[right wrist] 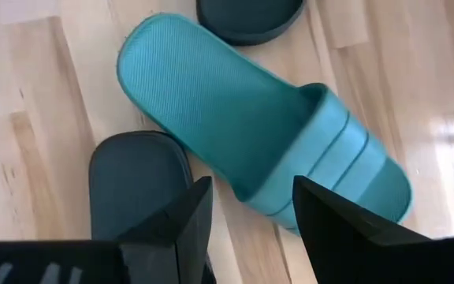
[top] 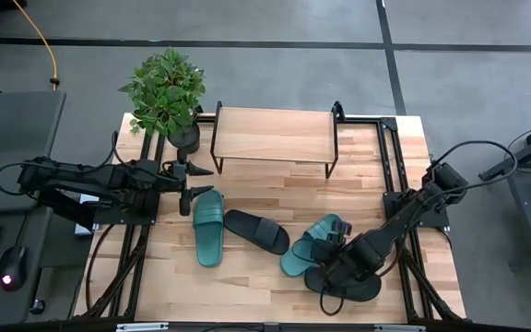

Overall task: Pick and place slides into the shelf
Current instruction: Put the right green slide on the shelf

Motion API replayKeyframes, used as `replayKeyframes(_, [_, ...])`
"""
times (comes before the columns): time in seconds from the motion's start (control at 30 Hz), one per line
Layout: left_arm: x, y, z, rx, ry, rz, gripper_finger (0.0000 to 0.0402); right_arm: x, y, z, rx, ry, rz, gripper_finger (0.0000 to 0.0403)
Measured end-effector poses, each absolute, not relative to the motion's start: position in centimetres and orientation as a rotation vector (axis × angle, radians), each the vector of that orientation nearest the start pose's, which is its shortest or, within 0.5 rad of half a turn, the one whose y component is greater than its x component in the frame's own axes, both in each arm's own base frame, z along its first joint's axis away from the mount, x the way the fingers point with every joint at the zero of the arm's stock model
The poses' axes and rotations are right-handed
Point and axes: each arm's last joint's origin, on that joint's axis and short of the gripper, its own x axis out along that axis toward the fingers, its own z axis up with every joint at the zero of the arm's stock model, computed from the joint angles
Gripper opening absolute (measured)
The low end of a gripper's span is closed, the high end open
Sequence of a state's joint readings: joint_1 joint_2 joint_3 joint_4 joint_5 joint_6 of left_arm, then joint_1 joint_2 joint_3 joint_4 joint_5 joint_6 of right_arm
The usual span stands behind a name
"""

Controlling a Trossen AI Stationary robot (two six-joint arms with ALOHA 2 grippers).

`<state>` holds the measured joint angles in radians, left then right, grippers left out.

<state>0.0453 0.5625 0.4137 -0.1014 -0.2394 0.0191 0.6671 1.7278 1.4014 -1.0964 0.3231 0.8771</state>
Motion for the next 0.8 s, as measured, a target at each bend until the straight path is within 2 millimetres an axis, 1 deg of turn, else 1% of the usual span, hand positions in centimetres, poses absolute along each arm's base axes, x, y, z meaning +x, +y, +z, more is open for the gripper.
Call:
replayKeyframes(0.1, [14.1,1.4,24.5,0.055,0.242,0.291,0.0189,26.8,19.9,24.4,0.044,1.252,-0.262,0.0170])
replayKeyframes(0.2, [14.1,1.4,24.8,0.063,0.205,0.298,0.0189,28.2,20.7,24.4,-0.021,1.272,-0.243,0.0170])
replayKeyframes(0.4, [14.1,1.4,26.0,0.056,0.172,0.299,0.0189,31.1,22.9,25.8,-0.248,1.300,-0.329,0.0170])
replayKeyframes(0.47, [14.1,1.4,26.1,0.039,0.173,0.300,0.0189,31.8,23.7,25.8,-0.329,1.298,-0.372,0.0170])
replayKeyframes(0.53, [14.1,1.4,26.0,0.037,0.177,0.300,0.0189,32.6,24.8,25.3,-0.384,1.287,-0.383,0.0170])
replayKeyframes(0.63, [14.0,1.4,25.9,0.039,0.196,0.300,0.0189,33.6,26.3,24.1,-0.452,1.292,-0.323,0.0170])
replayKeyframes(0.7, [14.0,1.4,25.8,0.039,0.200,0.300,0.0188,34.0,26.7,23.3,-0.467,1.303,-0.324,0.0170])
replayKeyframes(0.8, [14.0,1.4,25.9,0.039,0.198,0.300,0.0188,34.4,26.6,22.4,-0.470,1.322,-0.337,0.0170])
